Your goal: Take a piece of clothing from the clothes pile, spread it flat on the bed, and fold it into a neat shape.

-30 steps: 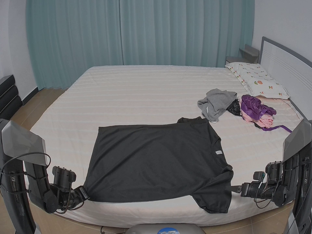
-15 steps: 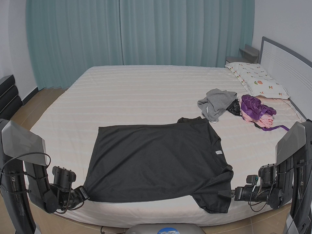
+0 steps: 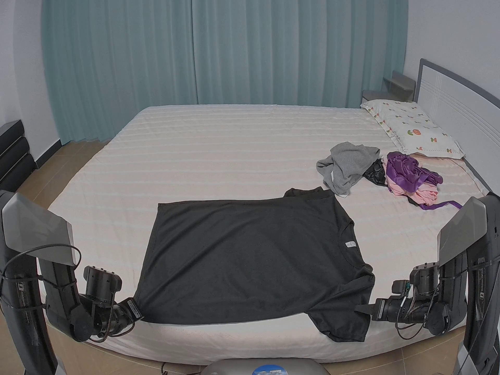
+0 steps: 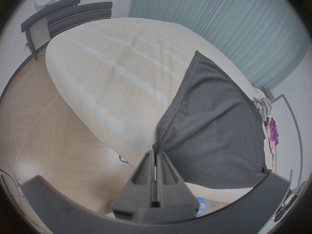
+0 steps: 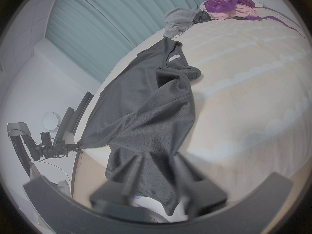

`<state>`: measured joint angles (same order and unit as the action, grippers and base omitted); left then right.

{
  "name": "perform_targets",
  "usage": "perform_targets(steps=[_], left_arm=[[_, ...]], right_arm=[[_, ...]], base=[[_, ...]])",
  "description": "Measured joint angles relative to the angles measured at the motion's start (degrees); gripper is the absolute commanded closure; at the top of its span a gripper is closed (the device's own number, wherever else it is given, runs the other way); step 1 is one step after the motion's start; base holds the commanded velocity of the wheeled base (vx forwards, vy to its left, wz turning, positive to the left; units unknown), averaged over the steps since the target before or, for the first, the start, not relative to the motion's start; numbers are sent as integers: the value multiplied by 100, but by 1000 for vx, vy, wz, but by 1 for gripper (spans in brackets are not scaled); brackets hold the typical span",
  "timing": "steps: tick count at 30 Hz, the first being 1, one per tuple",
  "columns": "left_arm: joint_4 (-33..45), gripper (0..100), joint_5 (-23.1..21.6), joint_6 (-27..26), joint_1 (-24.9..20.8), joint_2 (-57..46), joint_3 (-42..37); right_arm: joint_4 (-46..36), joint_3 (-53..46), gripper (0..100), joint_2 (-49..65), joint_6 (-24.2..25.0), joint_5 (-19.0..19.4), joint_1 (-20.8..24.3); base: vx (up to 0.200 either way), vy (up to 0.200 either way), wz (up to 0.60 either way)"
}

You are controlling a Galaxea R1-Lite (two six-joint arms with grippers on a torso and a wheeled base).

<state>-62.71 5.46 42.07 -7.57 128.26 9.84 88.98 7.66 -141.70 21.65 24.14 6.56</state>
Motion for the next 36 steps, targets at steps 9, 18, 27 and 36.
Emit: perform_targets(steps=[9,18,27,36], left_arm=[[-10,100,26,-4,7,-37,0],[-177,100,23,0,11,-74,-30],[-271,100,-2,-6,33,-54,-44],[-407,0,-312,-11,49,-20,-41]], right_arm=[[-2,-430,100,267,5,41,-345],[-5,-653,100,686,-6,273,-939],[-1097,-667,100,1086,-384,396,-1133],[-1103,-667,100,1185,-455,616,-1151]], base=[[0,0,0],[0,0,0],[0,0,0],[0,0,0]])
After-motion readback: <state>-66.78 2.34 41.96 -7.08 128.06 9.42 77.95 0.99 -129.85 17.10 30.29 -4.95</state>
